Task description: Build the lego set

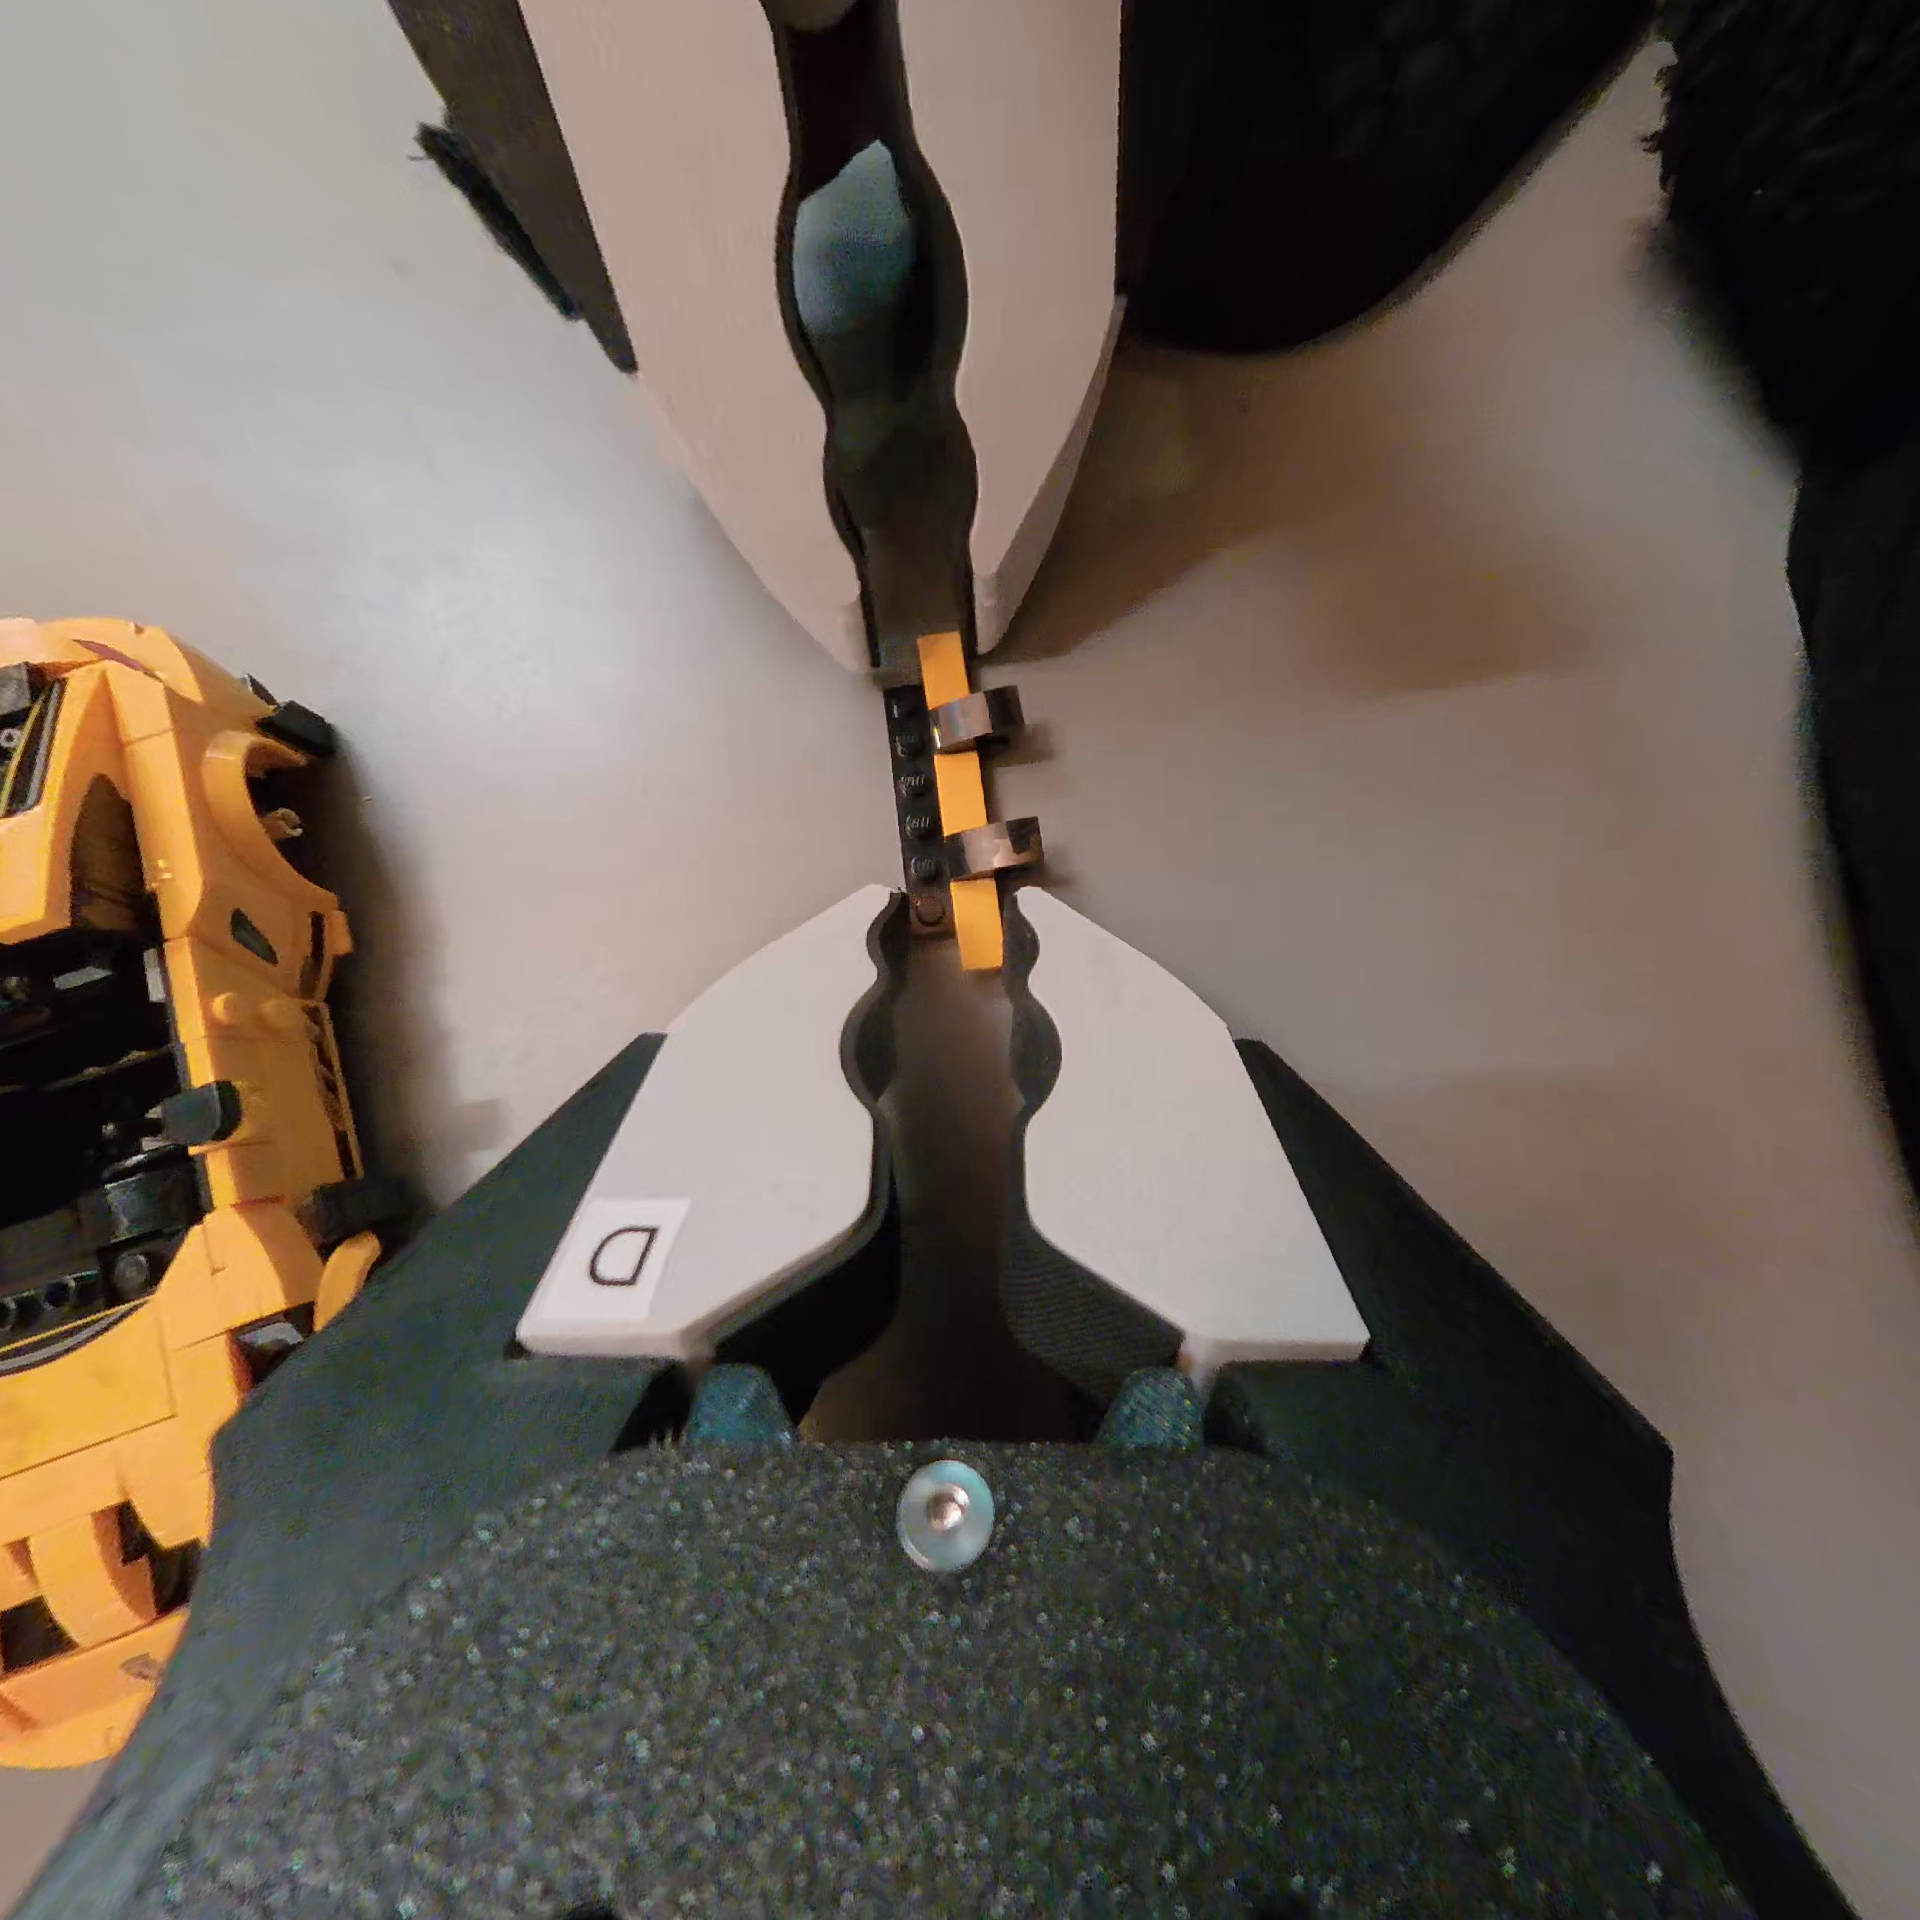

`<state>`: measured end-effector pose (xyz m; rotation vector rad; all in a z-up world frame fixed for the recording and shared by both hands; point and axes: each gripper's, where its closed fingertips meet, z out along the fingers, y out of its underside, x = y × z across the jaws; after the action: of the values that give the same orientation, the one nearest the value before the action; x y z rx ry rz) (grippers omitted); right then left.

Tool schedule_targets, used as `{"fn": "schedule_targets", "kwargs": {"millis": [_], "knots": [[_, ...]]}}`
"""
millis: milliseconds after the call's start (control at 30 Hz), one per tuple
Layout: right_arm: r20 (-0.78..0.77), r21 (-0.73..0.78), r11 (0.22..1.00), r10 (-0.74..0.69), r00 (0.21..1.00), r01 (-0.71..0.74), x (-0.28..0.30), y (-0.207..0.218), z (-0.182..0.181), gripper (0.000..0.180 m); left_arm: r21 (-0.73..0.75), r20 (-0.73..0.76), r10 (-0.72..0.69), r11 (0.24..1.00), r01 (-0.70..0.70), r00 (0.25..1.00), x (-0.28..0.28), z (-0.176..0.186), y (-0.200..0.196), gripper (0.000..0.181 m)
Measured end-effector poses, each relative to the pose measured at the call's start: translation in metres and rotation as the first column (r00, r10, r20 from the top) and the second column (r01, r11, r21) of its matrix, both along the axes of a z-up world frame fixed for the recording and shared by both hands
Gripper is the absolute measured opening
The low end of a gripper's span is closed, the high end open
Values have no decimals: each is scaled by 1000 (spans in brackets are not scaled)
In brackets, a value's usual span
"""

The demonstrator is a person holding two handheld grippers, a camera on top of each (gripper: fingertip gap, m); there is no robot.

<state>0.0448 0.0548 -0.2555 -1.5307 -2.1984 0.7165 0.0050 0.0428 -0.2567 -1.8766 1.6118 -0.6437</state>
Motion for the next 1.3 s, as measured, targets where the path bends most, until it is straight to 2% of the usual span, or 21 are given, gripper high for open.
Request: {"fn": "schedule_targets", "kwargs": {"millis": [200,533,667,800,967,1133,1300], "knots": [[-1,-7,1000,4,1000,-4,-1,-2,0,8,3,-1,29,1000,-29,1000,0,0,1,17],[4,-3,1000,-10,1000,10,-3,-2,-1,8,16,3,66,998,-66,998,-1,0,1,17],[-8,12,999,-32,999,32,-1,2,4,12,33,0,93,995,-93,996,-8,2,4,27],[-56,-5,998,-64,996,64,-1,4,18,19,54,34,148,987,-150,988,-16,12,6,24],[-2,41,995,-86,996,86,1,4,3,19,102,45,193,975,-197,980,-25,19,4,18],[23,114,989,-99,995,95,-8,-1,-1,9,120,77,229,964,-237,971,-36,21,8,3],[23,132,987,-101,995,97,-17,5,-1,8,106,144,276,950,-292,950,-44,28,18,0]]}}
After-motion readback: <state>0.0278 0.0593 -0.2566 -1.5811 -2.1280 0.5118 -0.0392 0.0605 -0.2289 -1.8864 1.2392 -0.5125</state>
